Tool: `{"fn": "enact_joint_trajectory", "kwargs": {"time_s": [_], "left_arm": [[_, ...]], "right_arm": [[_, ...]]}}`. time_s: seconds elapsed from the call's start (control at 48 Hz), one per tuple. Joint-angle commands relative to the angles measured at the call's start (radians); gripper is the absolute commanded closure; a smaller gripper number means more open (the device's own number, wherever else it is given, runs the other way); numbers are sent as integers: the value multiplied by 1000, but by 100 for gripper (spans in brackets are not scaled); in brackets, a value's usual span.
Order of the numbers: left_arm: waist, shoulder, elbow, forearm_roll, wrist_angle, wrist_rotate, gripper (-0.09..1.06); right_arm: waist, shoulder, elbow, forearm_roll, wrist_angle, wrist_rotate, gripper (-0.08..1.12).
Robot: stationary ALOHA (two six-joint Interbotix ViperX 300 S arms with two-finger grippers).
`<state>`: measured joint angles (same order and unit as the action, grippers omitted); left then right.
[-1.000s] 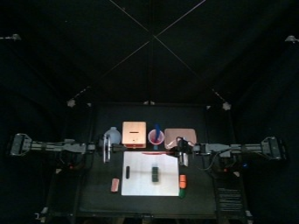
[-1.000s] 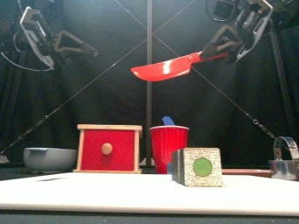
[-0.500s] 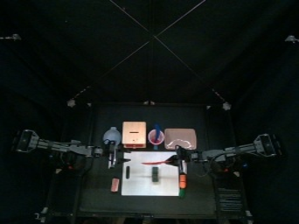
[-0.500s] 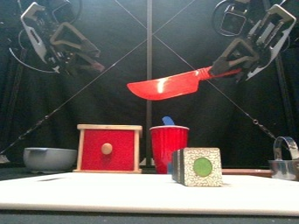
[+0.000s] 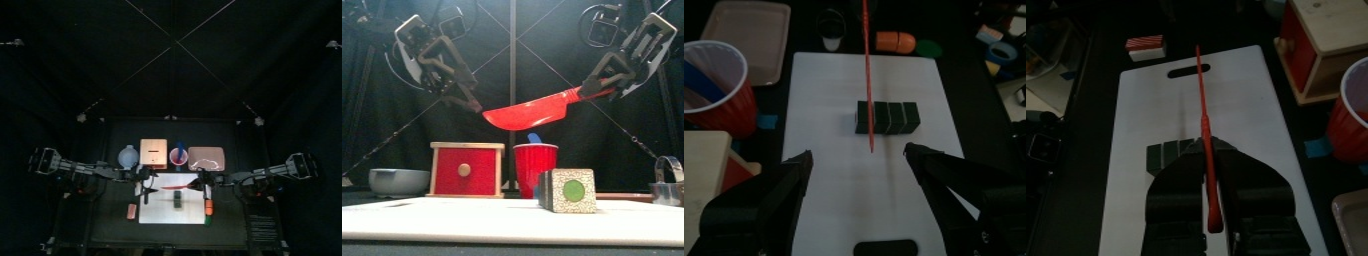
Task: Place sushi on board then cut the sushi with the knife then place the pieces on the plate
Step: Grasp knife edge with left hand
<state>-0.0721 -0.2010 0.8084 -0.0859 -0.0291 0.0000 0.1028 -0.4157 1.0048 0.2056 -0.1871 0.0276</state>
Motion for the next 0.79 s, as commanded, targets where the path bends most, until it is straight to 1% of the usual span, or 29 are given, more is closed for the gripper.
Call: {"fn": "enact_joint_trajectory", "kwargs": {"time_s": [0.021,0.167,0.271,0.396,0.604,0.792], "left_arm": [[-3,46,-58,2,-2,2,-6],[-5,98,-89,8,-6,3,-6],[-6,129,-104,6,-6,2,-6],[-8,150,-123,5,-8,2,-6],[-9,184,-140,2,-8,0,-6],[-9,198,-152,2,-9,2,-4]], "right_arm": [[2,-6,-23,2,-9,0,78],[2,-5,-23,2,-11,-2,78],[2,2,-23,0,-11,0,78],[3,8,-21,2,-11,-2,78],[8,18,-20,2,-11,0,78],[15,21,-21,2,-11,0,78]]}}
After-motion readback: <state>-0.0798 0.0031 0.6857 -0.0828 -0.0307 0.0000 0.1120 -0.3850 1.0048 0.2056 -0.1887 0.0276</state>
